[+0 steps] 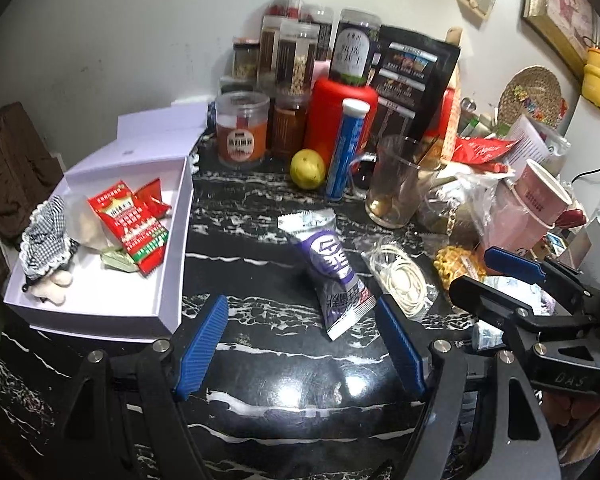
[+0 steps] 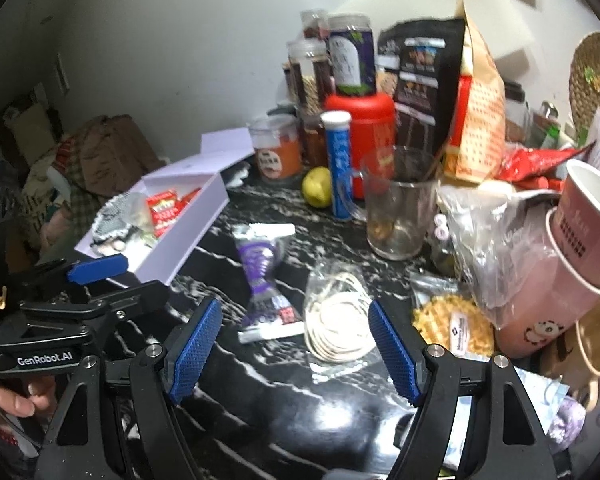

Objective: Organize soft objects
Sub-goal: 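Withdraw both grippers from the box and move over the counter items, then grasp the purple-silver snack bag with the left gripper while the right gripper grasps the clear cord bag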

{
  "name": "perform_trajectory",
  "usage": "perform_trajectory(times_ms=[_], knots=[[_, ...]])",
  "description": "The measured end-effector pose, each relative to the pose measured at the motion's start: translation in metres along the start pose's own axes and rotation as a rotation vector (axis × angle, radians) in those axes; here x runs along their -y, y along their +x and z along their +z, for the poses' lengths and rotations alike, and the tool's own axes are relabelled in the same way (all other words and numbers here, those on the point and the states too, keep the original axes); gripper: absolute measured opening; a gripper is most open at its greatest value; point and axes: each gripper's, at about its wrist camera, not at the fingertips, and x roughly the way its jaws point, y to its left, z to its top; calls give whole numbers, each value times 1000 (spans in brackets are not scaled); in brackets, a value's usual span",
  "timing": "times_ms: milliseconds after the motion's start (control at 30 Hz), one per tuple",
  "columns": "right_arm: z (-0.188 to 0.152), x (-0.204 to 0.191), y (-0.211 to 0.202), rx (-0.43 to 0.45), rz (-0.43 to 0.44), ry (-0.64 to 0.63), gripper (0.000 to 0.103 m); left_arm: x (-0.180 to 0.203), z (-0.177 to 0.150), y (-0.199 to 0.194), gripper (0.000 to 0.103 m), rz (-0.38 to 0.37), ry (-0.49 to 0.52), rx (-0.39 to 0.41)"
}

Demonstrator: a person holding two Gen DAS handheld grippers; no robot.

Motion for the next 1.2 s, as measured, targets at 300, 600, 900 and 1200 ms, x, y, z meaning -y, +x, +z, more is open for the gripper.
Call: perform_trajectory(times_ms=[300, 600, 900, 1200], knots=[[0, 18, 26, -65, -18, 18, 80, 0, 2, 45, 76, -50, -21, -87], [1, 39, 38, -99, -38, 59, 82, 7, 10, 94, 76, -101, -40, -140], [-2, 45, 48, -141, -58, 62, 82, 3, 10, 132, 73, -110, -45, -175], [1, 38, 65, -170, -19, 48, 91, 4, 8, 129, 45, -160, -10, -163]])
